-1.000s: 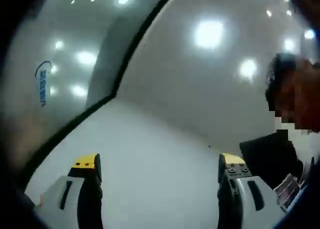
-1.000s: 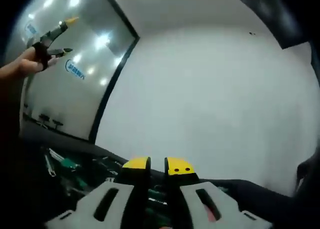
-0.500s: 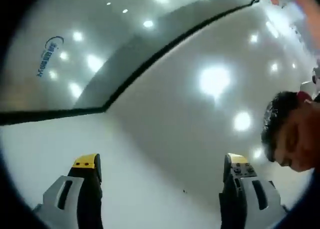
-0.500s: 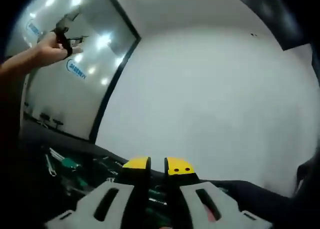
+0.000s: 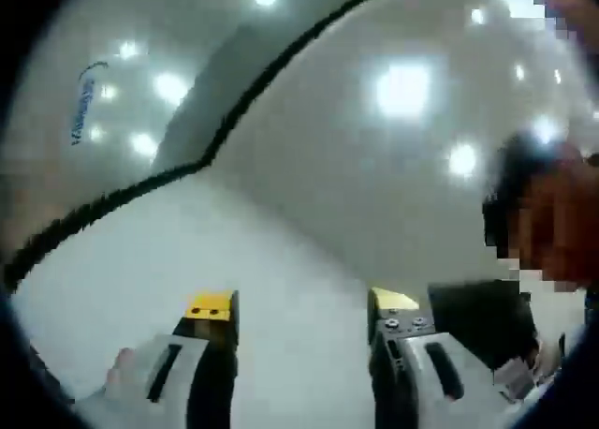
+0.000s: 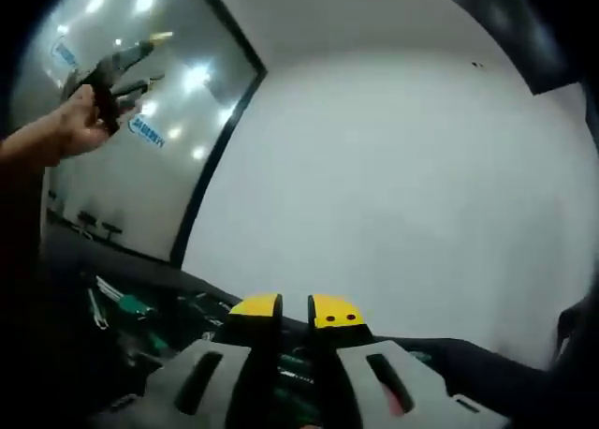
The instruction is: Pick up the tools and put them into their designated positions in the toolbox.
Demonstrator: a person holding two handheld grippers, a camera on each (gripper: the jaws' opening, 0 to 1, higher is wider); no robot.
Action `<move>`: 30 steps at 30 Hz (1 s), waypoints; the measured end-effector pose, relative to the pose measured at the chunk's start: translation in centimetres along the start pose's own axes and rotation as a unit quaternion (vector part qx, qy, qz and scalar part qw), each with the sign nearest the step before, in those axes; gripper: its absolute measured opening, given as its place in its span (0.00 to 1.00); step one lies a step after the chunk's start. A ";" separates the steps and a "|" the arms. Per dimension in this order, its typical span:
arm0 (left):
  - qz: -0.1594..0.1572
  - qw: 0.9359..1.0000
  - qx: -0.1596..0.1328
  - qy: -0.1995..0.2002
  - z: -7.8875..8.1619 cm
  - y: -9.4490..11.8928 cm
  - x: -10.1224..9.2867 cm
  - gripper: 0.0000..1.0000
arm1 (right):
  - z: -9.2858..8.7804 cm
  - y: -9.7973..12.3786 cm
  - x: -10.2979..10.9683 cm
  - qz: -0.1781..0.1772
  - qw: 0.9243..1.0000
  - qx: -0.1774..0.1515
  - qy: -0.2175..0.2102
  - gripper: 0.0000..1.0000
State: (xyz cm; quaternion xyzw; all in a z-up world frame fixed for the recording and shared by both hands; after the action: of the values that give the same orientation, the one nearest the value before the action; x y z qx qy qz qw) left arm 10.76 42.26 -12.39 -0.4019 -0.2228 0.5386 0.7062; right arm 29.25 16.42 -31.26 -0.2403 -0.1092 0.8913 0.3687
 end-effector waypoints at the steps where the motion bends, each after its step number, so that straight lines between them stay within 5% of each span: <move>1: -0.004 0.999 0.046 -0.015 -1.2 0.9 0.7 0.69 | 0.0 0.0 0.0 0.001 1.000 -0.001 -0.003 0.10; 2: 0.003 0.994 0.101 -0.034 -2.4 2.2 1.5 0.68 | 0.0 0.0 0.0 0.002 1.000 -0.002 -0.005 0.10; 4: 0.014 0.984 0.148 -0.094 -3.6 4.2 2.8 0.64 | 0.0 -0.1 0.1 0.006 1.000 -0.003 -0.008 0.10; 7: 0.042 0.979 0.168 -0.110 -5.4 8.0 4.6 0.65 | 0.1 -0.1 0.5 0.010 1.000 -0.005 -0.003 0.10; 11: 0.085 0.965 0.220 -0.112 -9.6 12.7 7.9 0.92 | 0.0 -0.3 1.2 0.029 1.000 -0.004 0.010 0.10; 13: 0.081 0.967 0.235 -0.060 -11.6 14.0 8.6 0.89 | 0.2 -0.4 1.7 0.045 0.999 -0.001 0.028 0.10; 15: 0.083 0.959 0.267 -0.043 -12.8 15.1 8.8 0.82 | 0.5 -0.3 2.6 0.060 0.996 -0.004 0.059 0.10; 17: 0.040 0.969 0.231 -0.079 -11.8 14.1 8.3 0.79 | 0.2 -0.6 3.4 0.072 0.993 -0.001 0.088 0.11; 18: 0.043 0.967 0.239 -0.073 -12.2 14.6 8.5 0.76 | 0.2 -0.8 3.8 0.084 0.992 0.003 0.098 0.11; 20: 0.065 0.945 0.318 -0.032 -13.7 15.9 8.5 0.69 | 0.5 -1.0 4.7 0.102 0.989 0.019 0.102 0.11; 21: 0.064 0.942 0.329 -0.034 -14.0 15.8 8.8 0.66 | 0.6 -1.3 5.4 0.124 0.988 0.036 0.087 0.11; 25: 0.030 0.937 0.343 -0.055 -14.9 15.5 8.0 0.58 | 1.7 -4.1 8.9 0.225 0.968 0.100 0.037 0.11; 28: 0.012 0.933 0.352 -0.069 -15.2 15.6 7.9 0.61 | 2.3 -6.1 12.4 0.299 0.946 0.123 0.033 0.07; 30: 0.011 0.931 0.358 -0.075 -15.5 15.6 7.9 0.66 | 0.5 -7.2 14.8 0.344 0.922 0.166 0.063 0.06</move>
State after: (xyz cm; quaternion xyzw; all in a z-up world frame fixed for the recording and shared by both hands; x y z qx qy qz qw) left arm 15.78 46.11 -34.81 -0.0834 -0.0637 0.6186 0.7787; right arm 24.33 31.97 -33.30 -0.2545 0.1531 0.9516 0.0798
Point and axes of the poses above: the point that each gripper's makers call its tool centre point, and the gripper's own axes: y roughly backward along the fingers, x roughly to its left, z roughly out of its top, the point moved 7 cm from there along y, roughly backward along the fingers, and after that the axes turned 8 degrees about y, right-handed, at the moved point
